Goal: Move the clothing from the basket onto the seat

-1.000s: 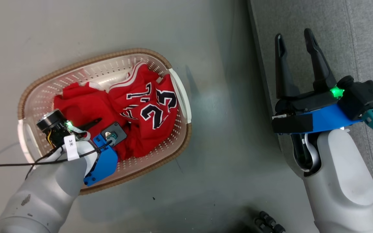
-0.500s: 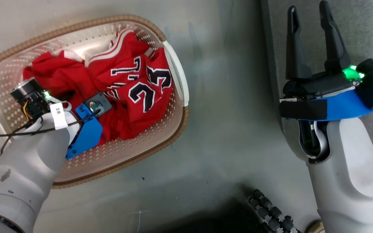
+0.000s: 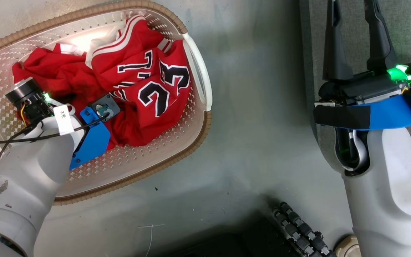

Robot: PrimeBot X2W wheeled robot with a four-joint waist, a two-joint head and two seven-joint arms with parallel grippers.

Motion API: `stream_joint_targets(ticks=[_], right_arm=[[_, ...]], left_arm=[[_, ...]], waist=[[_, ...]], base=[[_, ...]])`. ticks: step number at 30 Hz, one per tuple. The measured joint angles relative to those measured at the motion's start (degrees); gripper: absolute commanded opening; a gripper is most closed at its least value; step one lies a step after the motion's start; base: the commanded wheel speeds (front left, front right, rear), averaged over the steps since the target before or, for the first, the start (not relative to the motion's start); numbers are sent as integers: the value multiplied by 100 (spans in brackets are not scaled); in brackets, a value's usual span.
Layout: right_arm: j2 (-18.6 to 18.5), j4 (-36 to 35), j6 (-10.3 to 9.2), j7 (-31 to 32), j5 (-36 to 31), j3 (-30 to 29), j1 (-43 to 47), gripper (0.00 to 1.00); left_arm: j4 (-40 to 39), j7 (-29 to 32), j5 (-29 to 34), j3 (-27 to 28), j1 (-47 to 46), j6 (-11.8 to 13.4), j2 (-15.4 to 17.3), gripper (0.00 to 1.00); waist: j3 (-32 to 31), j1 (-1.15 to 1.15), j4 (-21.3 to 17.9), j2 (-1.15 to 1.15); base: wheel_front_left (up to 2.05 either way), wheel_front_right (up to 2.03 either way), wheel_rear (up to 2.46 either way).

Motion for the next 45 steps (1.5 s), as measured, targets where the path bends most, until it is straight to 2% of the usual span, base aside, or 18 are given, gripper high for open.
stream_joint_targets(ticks=[3, 4, 5, 6, 16, 24, 34, 45], right_arm=[[0, -26, 0, 0, -3, -9, -1, 100], [0, -32, 0, 0, -15, -15, -1, 100], [0, -33, 0, 0, -19, -22, -1, 100], [0, -35, 0, 0, -30, -29, 0, 100], [1, -15, 0, 0, -53, -70, 1, 100], [1, 78, 0, 0, -132, -119, 29, 100], [-54, 242, 0, 0, -277, -157, 277, 100], [-267, 458, 0, -1, -345, -250, 755, 100]], left_arm=[[0, 93, -35, -35, -6, 7, -24, 100], [0, 111, -40, -49, -14, 7, -31, 80], [0, 137, -40, -69, -20, 7, -34, 24], [0, 155, -41, -90, -23, 7, -38, 0], [11, 234, -151, -214, -19, 7, -152, 0], [15, -73, -352, -288, 149, 7, -455, 0], [-49, -637, -755, -386, 472, 5, -968, 0], [-318, -1399, -1301, -255, 891, 1, -1141, 0]], waist=[[15, 0, 2, 0], [17, -1, 4, 0], [18, 0, 7, 0], [17, -1, 11, 0], [-85, 0, 73, 0], [-418, -1, 157, 0], [-1122, -1, 429, 0], [-2143, -1, 857, 0]], base=[[0, 0, 0], [0, 0, 0], [0, 0, 0], [0, 0, 0], [0, 0, 0], [0, 0, 0], [0, 0, 0], [0, 0, 0]])
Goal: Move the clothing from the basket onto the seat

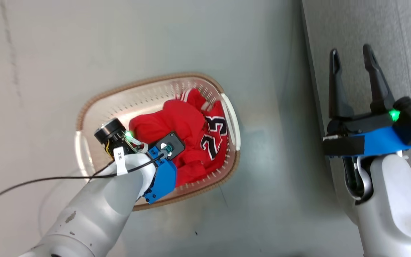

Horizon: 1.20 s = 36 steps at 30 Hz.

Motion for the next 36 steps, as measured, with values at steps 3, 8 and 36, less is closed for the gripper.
stream_joint_targets(ticks=[3, 8, 36], right_arm=[[-37, 67, 0, 1, -9, -27, 165, 100], [-92, 147, 0, 1, -44, -66, 426, 100], [18, 487, 0, 0, -202, -122, 1986, 100]], left_arm=[[-131, -164, -167, 74, 135, 26, -3, 0], [-606, -327, -480, 148, 370, 101, -12, 0], [-2463, -452, -1735, 242, 963, 502, -19, 0]], waist=[[-294, 0, 118, 0], [-788, 0, 291, 0], [-3206, 0, 817, 0]], base=[[0, 0, 0], [0, 0, 0], [0, 0, 0]])
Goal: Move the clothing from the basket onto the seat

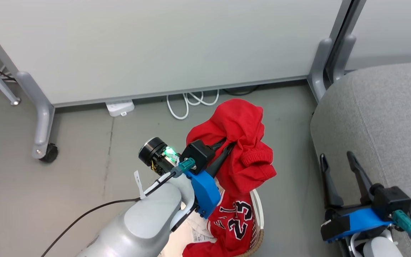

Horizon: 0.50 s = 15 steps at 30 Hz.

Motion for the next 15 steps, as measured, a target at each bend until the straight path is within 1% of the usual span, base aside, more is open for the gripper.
stream_joint_targets(ticks=[9, 15], right_arm=[[77, 36, 0, 1, -23, 115, 422, 100], [75, -32, 0, 1, -49, 281, 541, 100]], left_arm=[[14, 1, -156, -8, 49, -3, 1, 0], [15, 1, -208, -9, 73, -8, 14, 0]], waist=[[-532, 0, 104, 0], [-683, 1, 154, 0]], base=[[0, 0, 0], [0, 0, 0]])
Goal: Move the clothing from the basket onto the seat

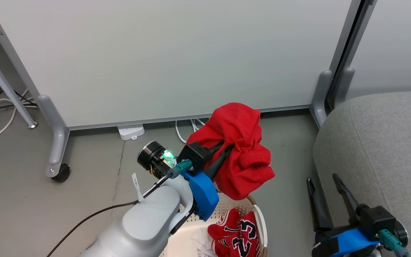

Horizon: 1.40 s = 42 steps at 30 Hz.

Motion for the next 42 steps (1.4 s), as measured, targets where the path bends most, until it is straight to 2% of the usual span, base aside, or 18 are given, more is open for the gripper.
stream_joint_targets(ticks=[12, 19, 27, 42], right_arm=[[-116, -260, 0, 0, 11, 662, -43, 100], [-199, -142, 0, -1, 55, 1106, -385, 100], [-229, 344, 0, -1, 53, 1488, -950, 100], [-120, 1504, 0, -1, 73, 1781, -2017, 100]], left_arm=[[-18, 0, -34, -26, 17, 12, 23, 0], [-48, 0, -67, -55, 11, 35, 24, 0], [-84, 0, -67, -105, -54, 55, 23, 0], [-196, 0, -91, -224, -166, 91, 9, 0]], waist=[[4, 0, 57, 0], [63, 0, 83, 0], [167, 1, 135, 0], [347, 1, 159, 0]], base=[[0, 0, 0], [0, 0, 0], [0, 0, 0], [0, 0, 0]])
